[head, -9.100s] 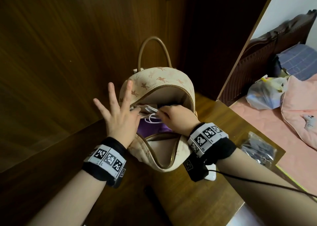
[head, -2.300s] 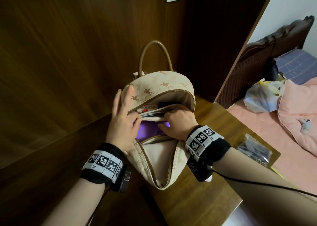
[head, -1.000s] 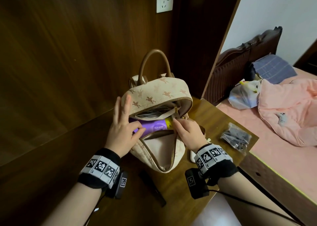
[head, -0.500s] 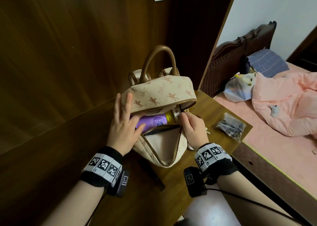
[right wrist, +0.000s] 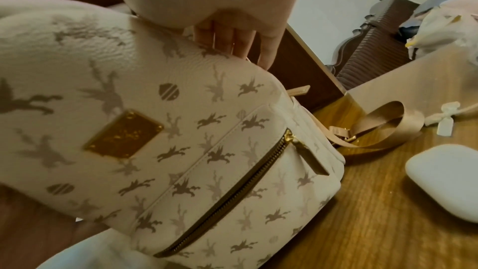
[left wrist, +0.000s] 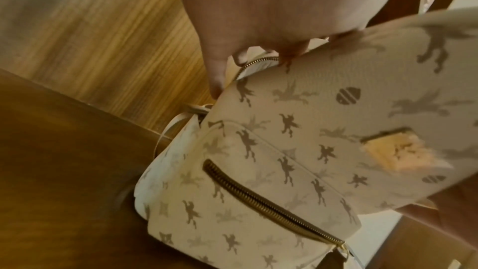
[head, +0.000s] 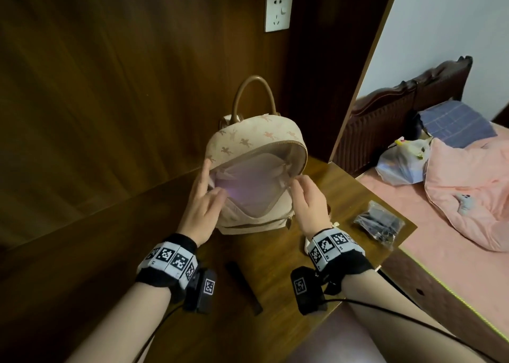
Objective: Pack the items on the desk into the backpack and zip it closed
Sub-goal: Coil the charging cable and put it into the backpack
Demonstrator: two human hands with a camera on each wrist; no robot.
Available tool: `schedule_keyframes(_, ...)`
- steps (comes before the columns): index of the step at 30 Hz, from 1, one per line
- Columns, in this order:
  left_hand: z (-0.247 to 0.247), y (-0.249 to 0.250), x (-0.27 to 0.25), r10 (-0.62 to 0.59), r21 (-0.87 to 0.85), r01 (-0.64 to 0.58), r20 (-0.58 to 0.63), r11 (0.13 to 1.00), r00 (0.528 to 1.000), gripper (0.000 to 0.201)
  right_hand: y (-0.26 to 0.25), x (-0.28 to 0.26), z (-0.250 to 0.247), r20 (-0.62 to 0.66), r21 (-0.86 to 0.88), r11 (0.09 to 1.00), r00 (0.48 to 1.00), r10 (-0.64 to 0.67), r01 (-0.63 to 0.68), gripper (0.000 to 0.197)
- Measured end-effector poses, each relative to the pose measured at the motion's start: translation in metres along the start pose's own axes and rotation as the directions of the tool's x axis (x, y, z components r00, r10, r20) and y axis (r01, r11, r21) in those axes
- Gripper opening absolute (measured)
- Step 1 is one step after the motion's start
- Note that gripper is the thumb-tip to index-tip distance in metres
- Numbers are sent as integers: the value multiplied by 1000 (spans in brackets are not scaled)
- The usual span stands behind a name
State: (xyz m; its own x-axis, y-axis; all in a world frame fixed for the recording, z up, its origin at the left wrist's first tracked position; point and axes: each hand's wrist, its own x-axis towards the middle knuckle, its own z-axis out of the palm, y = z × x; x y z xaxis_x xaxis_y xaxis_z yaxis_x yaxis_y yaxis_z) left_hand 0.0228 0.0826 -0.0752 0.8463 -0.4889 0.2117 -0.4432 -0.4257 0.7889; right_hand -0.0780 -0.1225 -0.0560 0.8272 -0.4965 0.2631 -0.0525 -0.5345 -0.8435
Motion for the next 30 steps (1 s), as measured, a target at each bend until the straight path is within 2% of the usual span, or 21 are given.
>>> schedule_keyframes(1,2,1,-1,-43,-65,43,1,997,999,77,-1,0,-3,22,-10,1000,1000,-10,10,21)
schedule_keyframes(3,5,9,-5,-59,-143,60,13,988,998,60,-2,0,-8,65,-4,1000,998,-8,8,27)
schedule_keyframes(4,6,13,-7,-67,-154,69,16,986,998,58,-3,-1,-11,93,10,1000,996,1,-2,30)
schedule_keyframes(8,7,18,-15,-107,-141,108,19,984,994,94,-5,-2,-20,193,31,999,981,6,-12,36)
schedule_keyframes(12,3,17,-21,-241,-208,252,78,945,967,105,-4,2,-21,228,-20,1000,974,10,-6,40)
schedule_keyframes(17,6,25,-22,-260,-149,267,67,952,963,96,-2,6,-18,260,-72,997,965,44,-26,44)
schedule_keyframes(21,10,36,-19,-310,-211,317,66,925,949,92,-5,6,-13,331,-220,972,944,-11,89,45)
schedule_keyframes(25,14,47,-20,-278,-277,292,87,916,957,76,-14,8,-9,372,-288,951,928,6,109,45)
schedule_keyframes(28,11,43,-18,-276,-248,300,127,921,953,83,-17,8,-6,365,-303,943,931,-21,140,65)
schedule_keyframes(30,10,42,-19,-265,-247,294,143,924,954,80,-12,9,0,325,-277,952,945,-34,129,67)
